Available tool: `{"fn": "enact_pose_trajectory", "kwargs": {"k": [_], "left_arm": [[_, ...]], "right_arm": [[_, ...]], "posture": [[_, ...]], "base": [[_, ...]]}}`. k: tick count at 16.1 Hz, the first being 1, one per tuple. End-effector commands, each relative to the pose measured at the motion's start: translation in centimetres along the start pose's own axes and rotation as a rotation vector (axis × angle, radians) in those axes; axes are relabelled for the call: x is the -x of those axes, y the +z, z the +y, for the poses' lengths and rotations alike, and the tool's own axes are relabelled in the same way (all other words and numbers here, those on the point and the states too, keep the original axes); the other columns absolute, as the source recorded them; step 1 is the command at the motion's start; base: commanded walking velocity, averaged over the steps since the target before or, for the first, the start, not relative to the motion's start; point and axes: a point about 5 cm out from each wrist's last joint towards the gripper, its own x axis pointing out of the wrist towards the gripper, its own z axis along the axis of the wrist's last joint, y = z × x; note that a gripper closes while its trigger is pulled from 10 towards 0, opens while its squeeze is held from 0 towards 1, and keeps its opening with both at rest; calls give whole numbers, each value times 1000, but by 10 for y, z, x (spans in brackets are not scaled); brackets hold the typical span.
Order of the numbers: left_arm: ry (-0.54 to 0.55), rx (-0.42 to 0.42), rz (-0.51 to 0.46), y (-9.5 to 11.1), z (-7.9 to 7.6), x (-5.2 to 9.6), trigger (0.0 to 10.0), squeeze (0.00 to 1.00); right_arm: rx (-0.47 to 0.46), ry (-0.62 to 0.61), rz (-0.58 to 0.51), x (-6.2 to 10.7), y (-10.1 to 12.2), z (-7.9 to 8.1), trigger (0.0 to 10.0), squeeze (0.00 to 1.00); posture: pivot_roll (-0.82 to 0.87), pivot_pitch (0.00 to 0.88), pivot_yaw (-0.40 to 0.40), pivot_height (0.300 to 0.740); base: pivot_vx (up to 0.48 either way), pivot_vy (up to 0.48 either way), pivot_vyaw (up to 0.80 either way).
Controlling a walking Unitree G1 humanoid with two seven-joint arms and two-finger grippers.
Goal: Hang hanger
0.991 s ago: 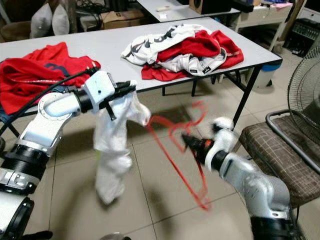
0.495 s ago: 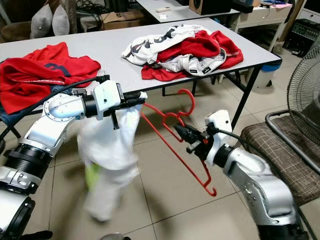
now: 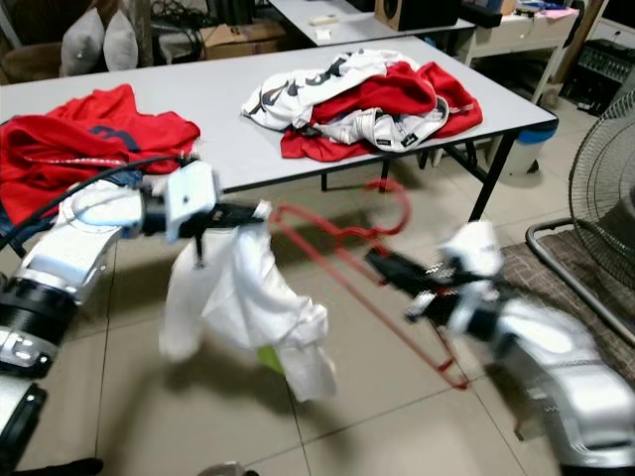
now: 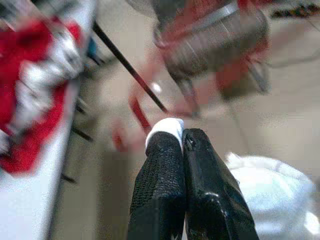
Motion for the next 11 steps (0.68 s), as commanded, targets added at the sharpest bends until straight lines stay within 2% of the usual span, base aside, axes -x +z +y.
{"fn": "enact_pose_trajectory", "kwargs": {"k": [1,2,6,8,9,10,11], "left_arm": [[-59,23,72,-9,-2,2,10000,0],[-92,16,145,-19,-4,1,10000,0],[-197,8,177,-21,-6,-7,10000,0],[-345,-19,305,-35,-19,-17,10000,0],[-243,-47,431,-47,-12,-18,10000,0],[-26,-32,503,-51,2,-24,10000,0],[162,40,476,-46,11,-34,10000,0]], "right_arm": [[3,14,20,6,-2,-3,10000,0],[11,40,55,13,-4,-2,10000,0],[14,152,119,19,-6,8,10000,0],[42,131,202,19,-18,3,10000,0],[38,79,192,20,-18,1,10000,0],[33,4,180,22,-19,1,10000,0],[16,-54,173,25,-22,5,10000,0]], "posture": [[-31,0,41,740],[-41,0,38,740],[-58,0,38,740],[-70,6,61,740],[-80,9,87,740],[-90,8,102,740],[-102,9,121,740]], "base": [[0,0,0],[0,0,0],[0,0,0],[0,0,0],[0,0,0],[0,0,0],[0,0,0]]}}
